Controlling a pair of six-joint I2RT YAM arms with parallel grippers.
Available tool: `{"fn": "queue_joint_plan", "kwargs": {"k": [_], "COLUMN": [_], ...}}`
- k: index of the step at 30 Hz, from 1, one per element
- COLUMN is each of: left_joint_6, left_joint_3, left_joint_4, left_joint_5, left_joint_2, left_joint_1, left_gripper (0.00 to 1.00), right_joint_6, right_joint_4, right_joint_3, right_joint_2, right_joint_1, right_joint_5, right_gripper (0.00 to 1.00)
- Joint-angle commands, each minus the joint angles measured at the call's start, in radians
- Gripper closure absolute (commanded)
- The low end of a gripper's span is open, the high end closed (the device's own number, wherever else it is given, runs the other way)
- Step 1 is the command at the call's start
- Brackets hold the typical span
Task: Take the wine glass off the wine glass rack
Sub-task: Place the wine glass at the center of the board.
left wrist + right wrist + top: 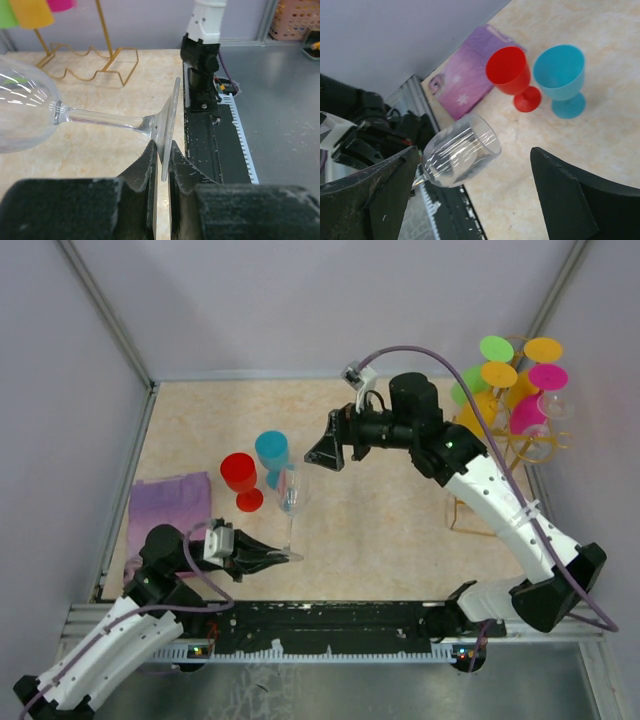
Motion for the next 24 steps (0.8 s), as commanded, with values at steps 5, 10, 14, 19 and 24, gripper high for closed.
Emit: {"fn": "queue_joint_plan", "kwargs": {"k": [5, 10, 14, 19, 24], "left_joint_6": [0.251, 0.258, 0.288, 0.348, 0.351], "left_joint_3": [0.074, 0.077, 0.09, 0.113, 0.12], "left_joint_4": [-0.059, -0.083, -0.13, -0.249, -0.25], "left_joint_5": [0.248, 0.24, 0.198, 0.132, 0.109], "left_joint_2": [-0.011, -0.006, -0.012, -0.007, -0.01], "left_joint_1": [-0.005, -0.005, -0.004, -0.005, -0.005], "left_gripper": [1.0, 1.0, 1.0, 1.0, 1.0], "right_joint_6": [0.1, 0.115, 0.057, 0.009, -0.048], "right_joint_4": [0.032, 0.03, -0.005, -0.04, -0.118], "right_joint_3": [0.041, 0.027, 0.026, 0.02, 0.033], "right_joint_2": [0.091, 0.131, 0.139, 0.138, 0.155], "right_joint_1": [-0.041, -0.034, -0.012, 0.005, 0.016], "right_joint_5": [-0.473, -0.563, -0.652, -0.715, -0.73], "right_gripper": [0.11, 0.27, 0.37, 0.46, 0.57]}}
